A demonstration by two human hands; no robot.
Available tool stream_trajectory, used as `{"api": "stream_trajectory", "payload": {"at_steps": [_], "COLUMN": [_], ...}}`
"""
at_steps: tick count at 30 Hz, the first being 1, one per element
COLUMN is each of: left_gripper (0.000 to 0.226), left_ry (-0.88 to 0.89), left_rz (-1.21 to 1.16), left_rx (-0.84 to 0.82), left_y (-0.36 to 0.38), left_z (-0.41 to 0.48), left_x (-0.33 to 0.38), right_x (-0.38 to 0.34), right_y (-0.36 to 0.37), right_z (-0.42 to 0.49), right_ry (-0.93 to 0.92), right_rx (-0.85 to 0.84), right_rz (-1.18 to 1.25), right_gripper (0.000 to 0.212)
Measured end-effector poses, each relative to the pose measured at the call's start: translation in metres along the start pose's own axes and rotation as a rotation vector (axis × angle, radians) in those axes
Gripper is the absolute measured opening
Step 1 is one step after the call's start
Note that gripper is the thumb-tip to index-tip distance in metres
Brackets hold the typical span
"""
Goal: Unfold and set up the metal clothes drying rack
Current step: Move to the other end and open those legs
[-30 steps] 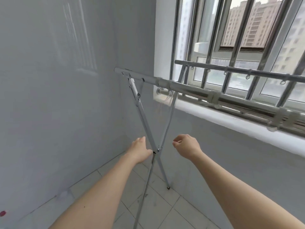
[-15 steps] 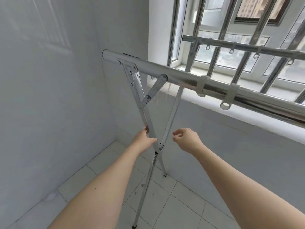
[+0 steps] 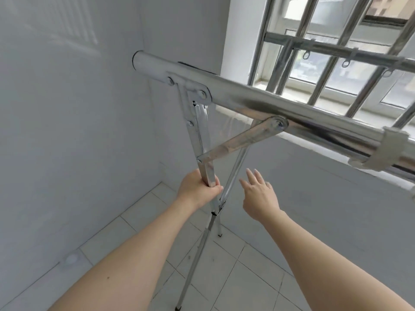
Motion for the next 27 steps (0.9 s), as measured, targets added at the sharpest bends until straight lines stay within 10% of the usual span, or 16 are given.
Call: {"api": "stream_trajectory", "payload": {"at_steps": [27], "left_gripper": [0.021], "left_ry": [-0.073], "left_rz": [0.061], "left_rx": [-0.160], "left_y": [0.034], "left_z": [0.048], "left_x": [-0.070], "right_x": [-0.020], "right_y": [0.085], "right_z": [0.095], "right_ry": [-0.089], "right_rx": [-0.151], "right_rz": [-0.336], "right_gripper": [0.086]}}
Point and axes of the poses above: each hand's wrist, its own z-axis towards the middle knuckle, its own y-axis out of the palm, x = y × z, the point moved 7 cm from there along z, towards the middle knuckle, and after that the axes turned 2 degrees about -x, right-handed, at the moved point
